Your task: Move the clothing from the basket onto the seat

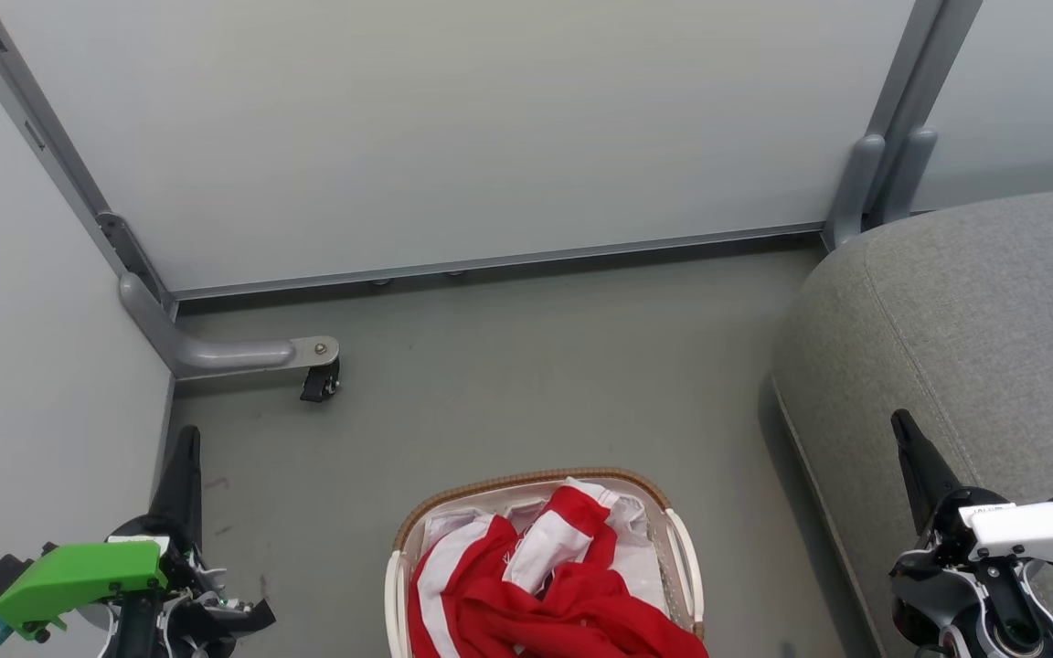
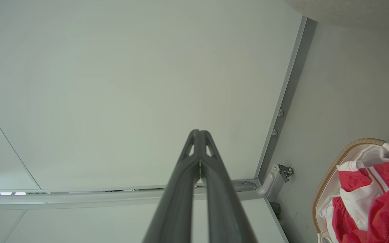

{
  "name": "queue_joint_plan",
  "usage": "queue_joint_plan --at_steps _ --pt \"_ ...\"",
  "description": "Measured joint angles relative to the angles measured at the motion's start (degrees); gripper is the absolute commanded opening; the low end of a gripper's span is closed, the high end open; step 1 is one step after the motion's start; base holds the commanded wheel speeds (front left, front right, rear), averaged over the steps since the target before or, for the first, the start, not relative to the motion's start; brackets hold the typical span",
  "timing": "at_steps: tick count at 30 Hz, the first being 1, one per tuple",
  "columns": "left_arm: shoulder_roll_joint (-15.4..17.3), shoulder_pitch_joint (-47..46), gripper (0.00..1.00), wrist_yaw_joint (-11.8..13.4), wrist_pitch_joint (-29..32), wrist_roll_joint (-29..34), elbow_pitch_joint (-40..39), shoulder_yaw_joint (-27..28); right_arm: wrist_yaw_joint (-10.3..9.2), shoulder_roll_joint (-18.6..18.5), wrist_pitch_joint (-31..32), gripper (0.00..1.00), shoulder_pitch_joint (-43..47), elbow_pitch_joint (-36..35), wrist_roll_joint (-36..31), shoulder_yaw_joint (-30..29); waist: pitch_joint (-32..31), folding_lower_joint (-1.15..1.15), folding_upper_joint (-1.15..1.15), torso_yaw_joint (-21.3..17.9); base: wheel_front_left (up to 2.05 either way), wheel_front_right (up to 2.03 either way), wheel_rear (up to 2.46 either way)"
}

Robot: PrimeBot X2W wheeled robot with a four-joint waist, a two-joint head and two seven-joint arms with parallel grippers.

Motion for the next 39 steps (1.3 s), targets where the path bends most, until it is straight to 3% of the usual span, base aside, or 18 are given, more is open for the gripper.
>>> queue_joint_plan --at_steps 39 --pt "0.0 0.0 0.0 0.0 0.0 0.0 0.0 0.0 0.0 0.0 0.0 0.0 0.0 0.0 0.0 0.0 0.0 0.0 0.0 0.0 0.0 0.0 0.0"
